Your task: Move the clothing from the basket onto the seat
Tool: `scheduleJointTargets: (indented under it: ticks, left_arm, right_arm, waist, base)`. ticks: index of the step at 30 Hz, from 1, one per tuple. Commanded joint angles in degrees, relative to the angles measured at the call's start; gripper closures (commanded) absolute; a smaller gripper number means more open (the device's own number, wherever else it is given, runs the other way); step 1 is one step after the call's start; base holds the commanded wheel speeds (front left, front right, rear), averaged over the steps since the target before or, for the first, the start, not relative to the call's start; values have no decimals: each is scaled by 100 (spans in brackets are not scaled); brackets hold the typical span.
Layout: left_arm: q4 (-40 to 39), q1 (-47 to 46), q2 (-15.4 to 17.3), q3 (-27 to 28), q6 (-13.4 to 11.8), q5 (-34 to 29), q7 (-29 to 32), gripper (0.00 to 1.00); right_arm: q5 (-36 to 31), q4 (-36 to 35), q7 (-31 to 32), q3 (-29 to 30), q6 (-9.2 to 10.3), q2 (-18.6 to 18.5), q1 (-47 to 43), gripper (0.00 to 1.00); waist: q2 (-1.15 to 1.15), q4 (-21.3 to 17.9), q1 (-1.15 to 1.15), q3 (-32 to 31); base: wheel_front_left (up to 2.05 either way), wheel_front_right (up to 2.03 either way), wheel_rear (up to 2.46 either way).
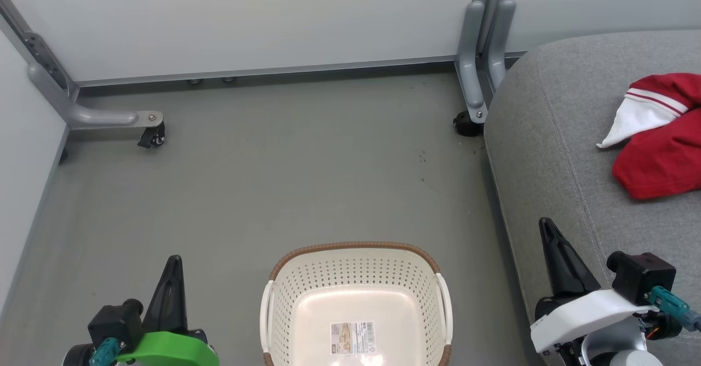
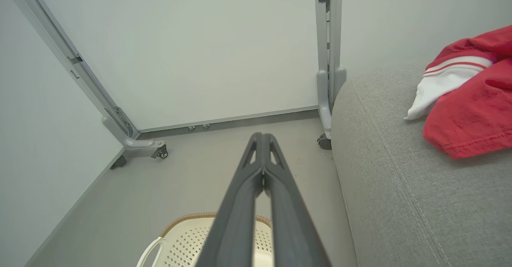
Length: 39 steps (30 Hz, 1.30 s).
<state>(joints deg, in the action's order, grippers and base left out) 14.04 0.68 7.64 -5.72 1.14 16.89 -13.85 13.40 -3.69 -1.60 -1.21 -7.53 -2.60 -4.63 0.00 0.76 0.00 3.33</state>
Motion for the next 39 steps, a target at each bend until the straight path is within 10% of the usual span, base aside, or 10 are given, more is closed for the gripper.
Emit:
scheduleJointTargets:
  ticks: [1, 39]
  left_arm:
    - [-66, -83, -5, 75, 45, 292, 67, 100]
    - [-58, -375, -213, 585, 313, 3532, 937, 100]
  right_arm:
    - [334, -22, 0, 5, 0, -47, 71, 100]
    - [3909, 781, 181, 121, 2, -222, 563, 100]
  waist:
    - [0, -1, 0, -5]
    - [0, -25, 0, -102]
  base:
    - [0, 0, 0]
    - [0, 0, 0]
